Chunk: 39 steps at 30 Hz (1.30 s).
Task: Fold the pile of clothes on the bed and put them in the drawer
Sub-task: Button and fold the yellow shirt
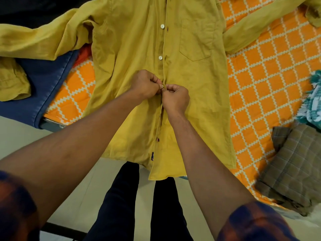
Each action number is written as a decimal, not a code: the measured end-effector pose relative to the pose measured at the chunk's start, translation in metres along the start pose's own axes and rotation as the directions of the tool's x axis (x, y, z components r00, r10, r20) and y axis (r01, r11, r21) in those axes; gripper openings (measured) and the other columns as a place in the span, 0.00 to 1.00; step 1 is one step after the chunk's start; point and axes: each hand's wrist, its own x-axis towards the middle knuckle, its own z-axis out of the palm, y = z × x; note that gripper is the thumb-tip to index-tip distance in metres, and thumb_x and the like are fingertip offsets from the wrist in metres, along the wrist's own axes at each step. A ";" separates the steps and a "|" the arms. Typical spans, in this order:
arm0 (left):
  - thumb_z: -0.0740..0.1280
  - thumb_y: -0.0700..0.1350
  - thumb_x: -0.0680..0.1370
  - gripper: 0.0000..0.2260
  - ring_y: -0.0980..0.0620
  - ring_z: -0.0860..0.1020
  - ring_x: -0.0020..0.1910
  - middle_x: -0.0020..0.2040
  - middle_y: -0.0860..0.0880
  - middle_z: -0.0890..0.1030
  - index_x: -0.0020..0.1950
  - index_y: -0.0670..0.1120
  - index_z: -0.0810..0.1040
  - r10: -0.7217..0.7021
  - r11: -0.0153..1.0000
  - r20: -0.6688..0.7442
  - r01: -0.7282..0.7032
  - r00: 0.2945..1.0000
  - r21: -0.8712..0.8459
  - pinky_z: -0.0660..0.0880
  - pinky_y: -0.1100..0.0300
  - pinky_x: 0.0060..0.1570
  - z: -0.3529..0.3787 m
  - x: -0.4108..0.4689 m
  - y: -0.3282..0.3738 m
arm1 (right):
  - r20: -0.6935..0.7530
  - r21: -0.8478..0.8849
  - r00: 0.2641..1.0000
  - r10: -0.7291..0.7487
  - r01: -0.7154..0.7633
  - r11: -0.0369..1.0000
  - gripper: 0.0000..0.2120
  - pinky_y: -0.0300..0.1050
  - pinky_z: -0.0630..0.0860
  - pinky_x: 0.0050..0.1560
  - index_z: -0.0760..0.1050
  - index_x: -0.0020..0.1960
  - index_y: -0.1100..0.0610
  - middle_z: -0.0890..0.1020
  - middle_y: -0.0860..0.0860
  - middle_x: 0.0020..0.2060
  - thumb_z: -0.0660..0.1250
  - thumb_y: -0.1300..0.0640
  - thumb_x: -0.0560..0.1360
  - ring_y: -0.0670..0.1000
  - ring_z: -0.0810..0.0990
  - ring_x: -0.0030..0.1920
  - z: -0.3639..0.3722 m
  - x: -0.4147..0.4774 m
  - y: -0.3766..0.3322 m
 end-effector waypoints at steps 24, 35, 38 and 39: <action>0.69 0.41 0.79 0.04 0.53 0.78 0.41 0.41 0.49 0.82 0.47 0.42 0.82 0.091 0.994 -0.230 -0.074 0.969 0.080 0.74 0.61 0.40 0.020 -0.008 -0.007 | 0.246 0.197 0.967 0.069 -0.120 0.973 0.05 0.35 0.76 0.29 0.85 0.47 0.60 0.86 0.51 0.35 0.76 0.58 0.75 0.43 0.84 0.33 -0.021 0.009 0.003; 0.67 0.40 0.79 0.04 0.54 0.77 0.40 0.42 0.48 0.80 0.49 0.40 0.80 0.165 0.986 -0.225 -0.154 0.960 0.068 0.71 0.68 0.37 0.016 -0.008 -0.019 | 0.431 -0.081 0.902 0.013 0.024 0.996 0.06 0.40 0.78 0.29 0.83 0.41 0.59 0.85 0.55 0.32 0.76 0.57 0.74 0.48 0.83 0.31 -0.029 0.032 -0.020; 0.66 0.40 0.80 0.05 0.52 0.77 0.41 0.43 0.46 0.81 0.49 0.39 0.79 0.176 0.982 -0.202 -0.159 0.963 0.098 0.74 0.59 0.42 0.014 -0.008 -0.019 | 0.468 -0.146 0.883 -0.028 0.108 0.983 0.07 0.41 0.78 0.30 0.82 0.37 0.59 0.84 0.57 0.31 0.73 0.62 0.74 0.49 0.83 0.30 -0.029 0.038 -0.025; 0.66 0.40 0.80 0.05 0.51 0.77 0.41 0.43 0.46 0.81 0.49 0.39 0.79 0.176 0.982 -0.195 -0.159 0.965 0.101 0.74 0.57 0.43 0.013 -0.007 -0.020 | 0.483 -0.168 0.875 -0.034 0.130 0.977 0.08 0.41 0.77 0.29 0.82 0.36 0.59 0.83 0.57 0.30 0.73 0.63 0.74 0.49 0.82 0.29 -0.029 0.040 -0.027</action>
